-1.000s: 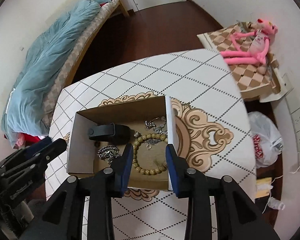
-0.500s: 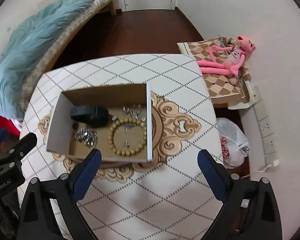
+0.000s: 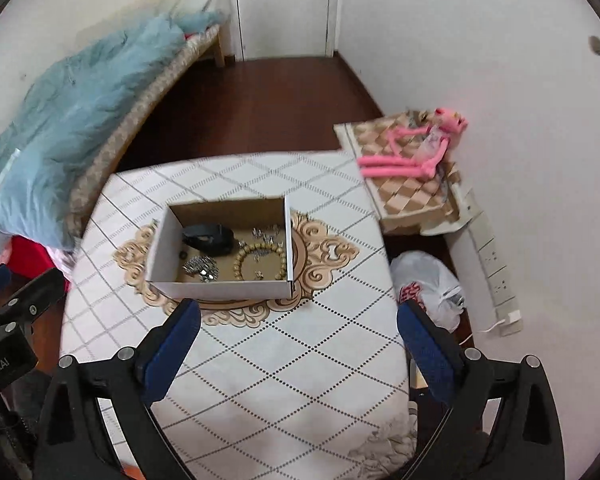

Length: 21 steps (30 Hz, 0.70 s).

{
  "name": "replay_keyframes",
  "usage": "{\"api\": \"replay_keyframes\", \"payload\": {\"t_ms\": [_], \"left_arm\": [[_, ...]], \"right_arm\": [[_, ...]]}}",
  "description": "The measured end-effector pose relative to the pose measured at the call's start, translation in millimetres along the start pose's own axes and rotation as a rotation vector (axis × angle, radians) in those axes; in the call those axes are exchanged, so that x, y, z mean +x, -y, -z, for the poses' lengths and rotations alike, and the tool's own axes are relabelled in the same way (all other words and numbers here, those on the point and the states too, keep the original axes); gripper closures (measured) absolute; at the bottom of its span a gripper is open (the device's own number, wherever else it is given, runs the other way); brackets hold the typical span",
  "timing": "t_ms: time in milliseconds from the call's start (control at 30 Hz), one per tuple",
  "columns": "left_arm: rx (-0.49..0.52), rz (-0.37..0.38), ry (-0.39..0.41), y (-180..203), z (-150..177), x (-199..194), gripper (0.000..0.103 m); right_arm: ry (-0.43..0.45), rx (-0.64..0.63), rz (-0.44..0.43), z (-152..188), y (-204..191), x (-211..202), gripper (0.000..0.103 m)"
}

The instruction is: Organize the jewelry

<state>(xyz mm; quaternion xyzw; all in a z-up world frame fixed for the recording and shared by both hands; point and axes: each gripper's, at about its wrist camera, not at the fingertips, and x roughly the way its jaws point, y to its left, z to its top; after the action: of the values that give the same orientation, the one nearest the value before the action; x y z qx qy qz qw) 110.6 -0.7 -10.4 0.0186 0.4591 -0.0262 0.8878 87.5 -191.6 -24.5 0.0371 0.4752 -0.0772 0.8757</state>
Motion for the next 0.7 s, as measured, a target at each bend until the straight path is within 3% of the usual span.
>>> {"api": "replay_keyframes", "payload": {"t_ms": [233, 433, 700], "left_arm": [[0.011, 0.001, 0.106, 0, -1, -73, 0.003], [0.001, 0.030, 0.121, 0, 4, -108, 0.003], [0.013, 0.040, 0.128, 3, 12, -131, 0.003]], "right_arm": [[0.112, 0.002, -0.003, 7, 3, -83, 0.003], [0.181, 0.006, 0.004, 13, 8, -141, 0.003], [0.189, 0.019, 0.013, 23, 13, -169, 0.003]]}}
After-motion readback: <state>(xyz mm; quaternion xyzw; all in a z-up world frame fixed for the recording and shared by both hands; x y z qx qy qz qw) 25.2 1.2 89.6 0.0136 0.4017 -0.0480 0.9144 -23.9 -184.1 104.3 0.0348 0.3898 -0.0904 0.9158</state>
